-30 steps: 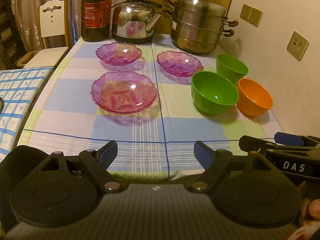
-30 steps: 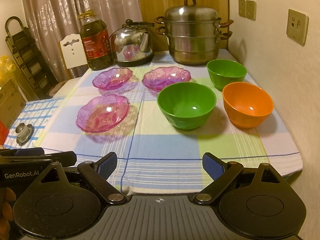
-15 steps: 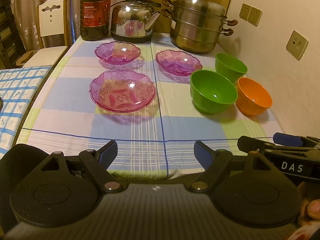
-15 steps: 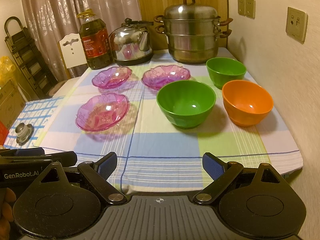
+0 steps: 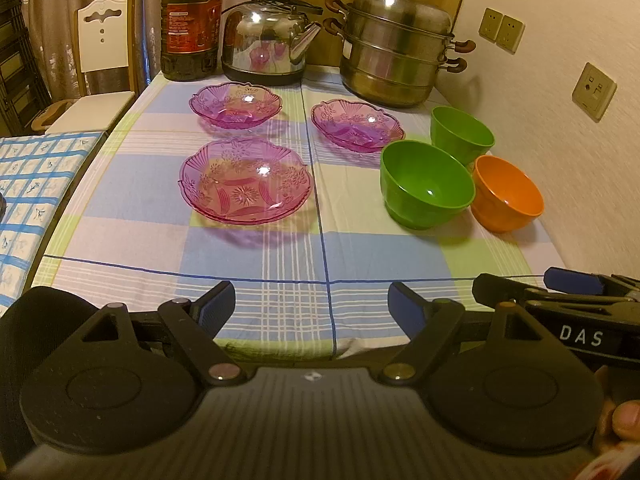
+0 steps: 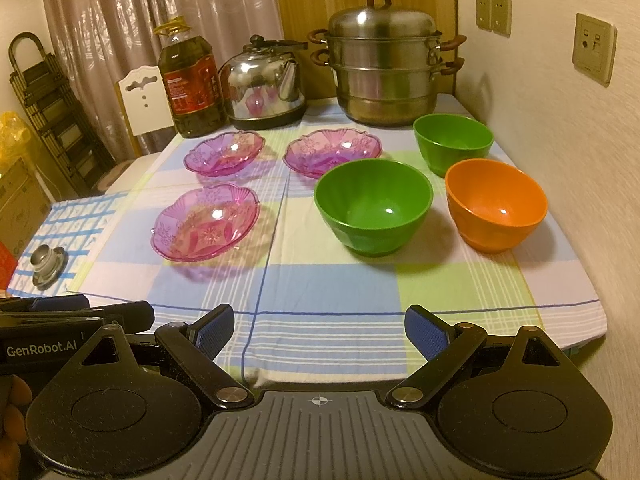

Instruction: Organize plates and bowls

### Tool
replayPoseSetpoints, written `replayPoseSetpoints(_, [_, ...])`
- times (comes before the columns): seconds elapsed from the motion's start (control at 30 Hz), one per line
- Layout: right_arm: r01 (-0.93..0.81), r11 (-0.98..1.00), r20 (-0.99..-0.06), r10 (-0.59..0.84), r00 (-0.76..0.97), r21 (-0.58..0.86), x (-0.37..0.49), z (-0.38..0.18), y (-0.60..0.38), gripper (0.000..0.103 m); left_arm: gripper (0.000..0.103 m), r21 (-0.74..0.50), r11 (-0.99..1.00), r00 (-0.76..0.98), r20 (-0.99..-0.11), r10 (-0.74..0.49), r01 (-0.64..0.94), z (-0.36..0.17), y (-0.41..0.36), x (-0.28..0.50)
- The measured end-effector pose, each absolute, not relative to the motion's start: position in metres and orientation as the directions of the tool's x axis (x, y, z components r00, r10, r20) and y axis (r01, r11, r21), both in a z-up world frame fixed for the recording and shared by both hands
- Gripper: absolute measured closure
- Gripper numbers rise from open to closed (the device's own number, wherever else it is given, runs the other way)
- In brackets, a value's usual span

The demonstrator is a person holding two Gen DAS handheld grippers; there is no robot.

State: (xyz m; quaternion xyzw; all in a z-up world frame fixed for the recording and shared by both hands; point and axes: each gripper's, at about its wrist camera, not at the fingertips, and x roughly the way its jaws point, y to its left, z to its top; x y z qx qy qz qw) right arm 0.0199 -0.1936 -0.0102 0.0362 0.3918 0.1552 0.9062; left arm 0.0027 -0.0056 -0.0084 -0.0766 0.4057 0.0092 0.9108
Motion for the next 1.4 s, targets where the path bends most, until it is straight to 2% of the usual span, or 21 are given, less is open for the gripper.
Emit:
replayPoseSetpoints(0.57, [-0.248, 0.948, -0.695, 0.314, 0.647, 0.198, 0.018, -0.015, -0.194, 0.011, 0.021, -0.150, 0.985, 0.674, -0.736, -0.055, -0.083, -0.008, -0.004, 0.004])
replayPoseSetpoints(0.97, [-0.265, 0.921, -0.678, 0.388, 0.624, 0.284, 0.070, -0.013, -0.165, 0.011, 0.021, -0.186, 0.969, 0.679, -0.734, -0.027, -0.162, -0.009, 0.055, 0.052])
replayPoseSetpoints(1.0, [-0.272, 0.915, -0.674, 0.403, 0.619, 0.297, 0.077, -0.014, -0.158, 0.013, 0.021, -0.187, 0.967, 0.679, -0.733, -0.021, -0.172, -0.011, 0.063, 0.058])
replayPoseSetpoints(1.03, [-0.280, 0.910, -0.673, 0.414, 0.613, 0.304, 0.084, -0.016, -0.151, 0.021, 0.021, -0.189, 0.965, 0.677, -0.736, -0.015, -0.184, -0.013, 0.071, 0.065])
replayPoseSetpoints(1.1, [-0.293, 0.904, -0.677, 0.428, 0.599, 0.312, 0.096, -0.021, -0.140, 0.027, 0.021, -0.190, 0.960, 0.671, -0.742, -0.003, -0.206, -0.019, 0.086, 0.080])
replayPoseSetpoints(1.4, [-0.295, 0.895, -0.701, 0.446, 0.556, 0.335, 0.164, -0.068, -0.095, 0.039, 0.022, -0.133, 0.959, 0.609, -0.791, 0.049, -0.250, -0.070, 0.135, 0.147])
